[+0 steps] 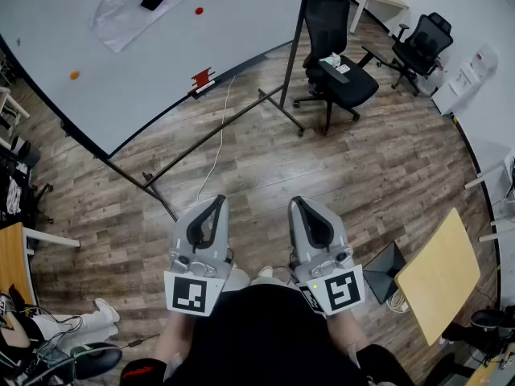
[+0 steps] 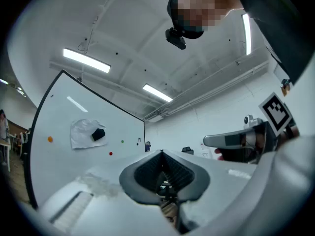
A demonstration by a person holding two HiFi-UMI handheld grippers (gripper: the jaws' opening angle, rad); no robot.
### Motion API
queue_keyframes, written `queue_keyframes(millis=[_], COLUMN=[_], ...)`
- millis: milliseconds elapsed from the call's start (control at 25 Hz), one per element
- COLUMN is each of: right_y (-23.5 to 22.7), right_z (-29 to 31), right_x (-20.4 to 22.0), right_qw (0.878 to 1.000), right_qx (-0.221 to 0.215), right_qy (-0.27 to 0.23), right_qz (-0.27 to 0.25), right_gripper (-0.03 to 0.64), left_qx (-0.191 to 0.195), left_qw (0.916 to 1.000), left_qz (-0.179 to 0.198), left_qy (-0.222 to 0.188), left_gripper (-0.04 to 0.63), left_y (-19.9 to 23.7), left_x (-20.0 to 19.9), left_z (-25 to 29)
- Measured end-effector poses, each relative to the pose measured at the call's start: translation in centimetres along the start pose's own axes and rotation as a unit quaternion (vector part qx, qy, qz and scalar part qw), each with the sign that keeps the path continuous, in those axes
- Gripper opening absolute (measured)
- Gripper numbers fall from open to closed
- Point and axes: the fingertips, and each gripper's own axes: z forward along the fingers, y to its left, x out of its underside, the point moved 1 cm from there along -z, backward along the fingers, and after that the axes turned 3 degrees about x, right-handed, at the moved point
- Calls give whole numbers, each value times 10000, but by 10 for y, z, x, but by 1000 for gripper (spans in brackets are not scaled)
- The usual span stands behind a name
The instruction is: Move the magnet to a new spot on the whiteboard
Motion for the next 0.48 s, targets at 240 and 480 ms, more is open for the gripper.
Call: queue_keyframes(millis=[240,480], right_y=[25,44], right_z=[16,33], right_x=[7,13], right_qw=[10000,9997], right_qx=[-46,-152], right_qy=[23,112], right_qz=[-36,-141], right_gripper=[2,2], left_qx=[191,270], left_qw=[9994,9995], left_qz=[79,46], left_qy=[260,168], left_gripper=[2,2], left_y=[15,36], left_x=[13,14], left_z=[-8,-6])
